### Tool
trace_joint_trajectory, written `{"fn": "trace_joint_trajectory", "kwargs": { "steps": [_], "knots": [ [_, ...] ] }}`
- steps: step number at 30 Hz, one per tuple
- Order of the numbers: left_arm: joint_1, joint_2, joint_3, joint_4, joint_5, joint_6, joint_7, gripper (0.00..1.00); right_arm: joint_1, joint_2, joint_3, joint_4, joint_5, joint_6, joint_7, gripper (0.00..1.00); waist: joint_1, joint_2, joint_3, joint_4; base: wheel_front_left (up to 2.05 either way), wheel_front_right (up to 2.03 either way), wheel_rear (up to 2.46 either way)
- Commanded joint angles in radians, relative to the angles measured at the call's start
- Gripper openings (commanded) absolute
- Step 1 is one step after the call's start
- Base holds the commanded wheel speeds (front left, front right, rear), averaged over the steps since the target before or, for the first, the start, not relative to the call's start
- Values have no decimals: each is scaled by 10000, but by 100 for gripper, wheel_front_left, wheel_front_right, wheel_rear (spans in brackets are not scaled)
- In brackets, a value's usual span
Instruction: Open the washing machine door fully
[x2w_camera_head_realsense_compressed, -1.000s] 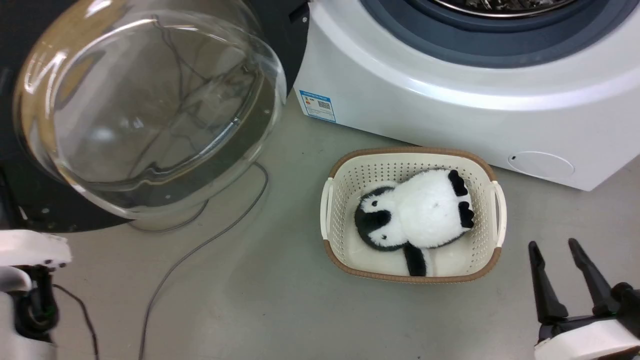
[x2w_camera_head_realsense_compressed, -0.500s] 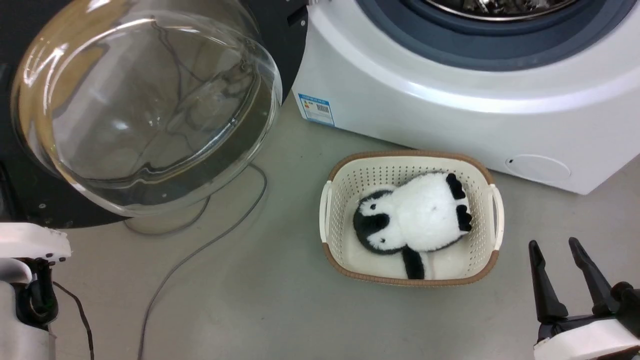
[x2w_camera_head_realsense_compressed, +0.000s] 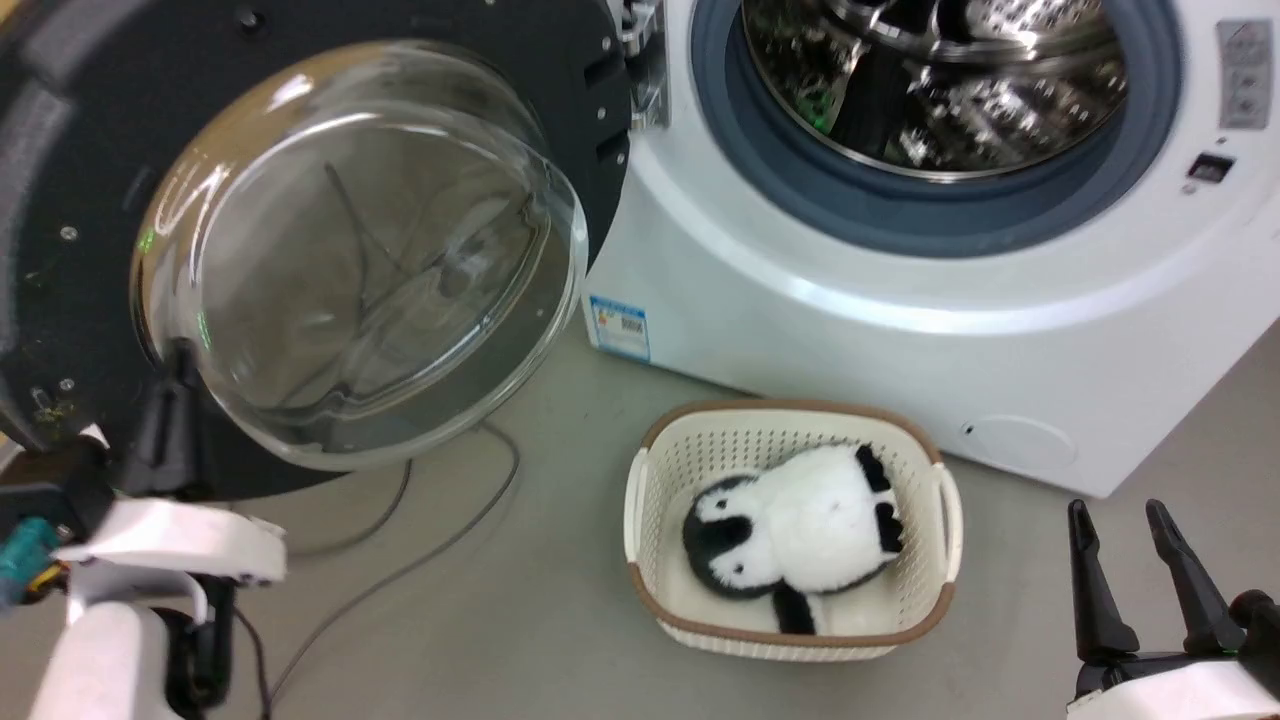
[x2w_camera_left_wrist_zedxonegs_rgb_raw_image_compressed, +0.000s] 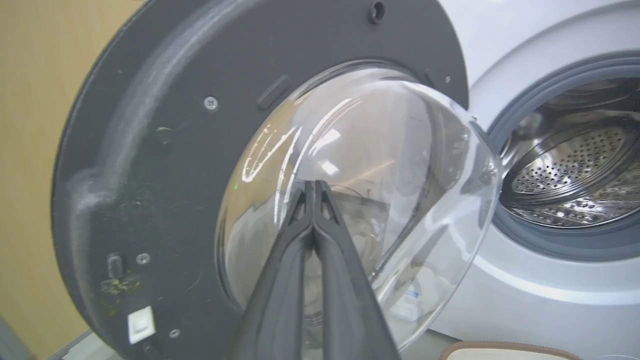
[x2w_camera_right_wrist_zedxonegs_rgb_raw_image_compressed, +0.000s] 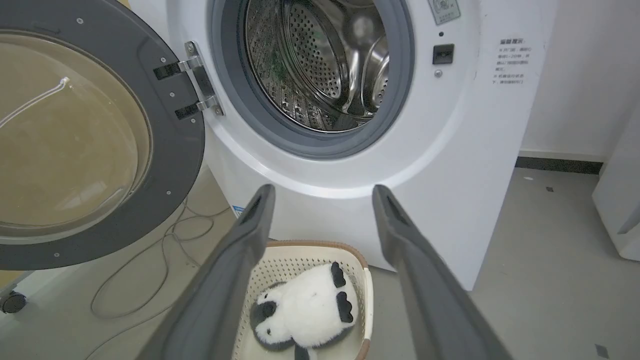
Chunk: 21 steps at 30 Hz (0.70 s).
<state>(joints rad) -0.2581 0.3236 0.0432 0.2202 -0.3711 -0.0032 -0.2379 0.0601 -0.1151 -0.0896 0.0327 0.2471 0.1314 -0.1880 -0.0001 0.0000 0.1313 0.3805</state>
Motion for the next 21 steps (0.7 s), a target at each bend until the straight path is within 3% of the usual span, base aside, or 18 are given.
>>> {"fn": "trace_joint_trajectory", "kwargs": {
  "steps": [1,12,21],
  "knots": [
    [201,-61,-90,-223,54,-56,4,0,79,52,1,28,19,-7,-81,100,1,0,-300,-180,0,0,0],
    [1842,-666,-1200,-1912,320,-99,204,0,362,28,415,-145,-78,-7,-376,100,1,0,-1246,-1253,0,0,0],
    [2835,-1167,-1819,-1937,389,17,143,0,564,73,680,-564,-192,-7,-526,100,1,0,-1438,-2145,0,0,0]
  ]
}}
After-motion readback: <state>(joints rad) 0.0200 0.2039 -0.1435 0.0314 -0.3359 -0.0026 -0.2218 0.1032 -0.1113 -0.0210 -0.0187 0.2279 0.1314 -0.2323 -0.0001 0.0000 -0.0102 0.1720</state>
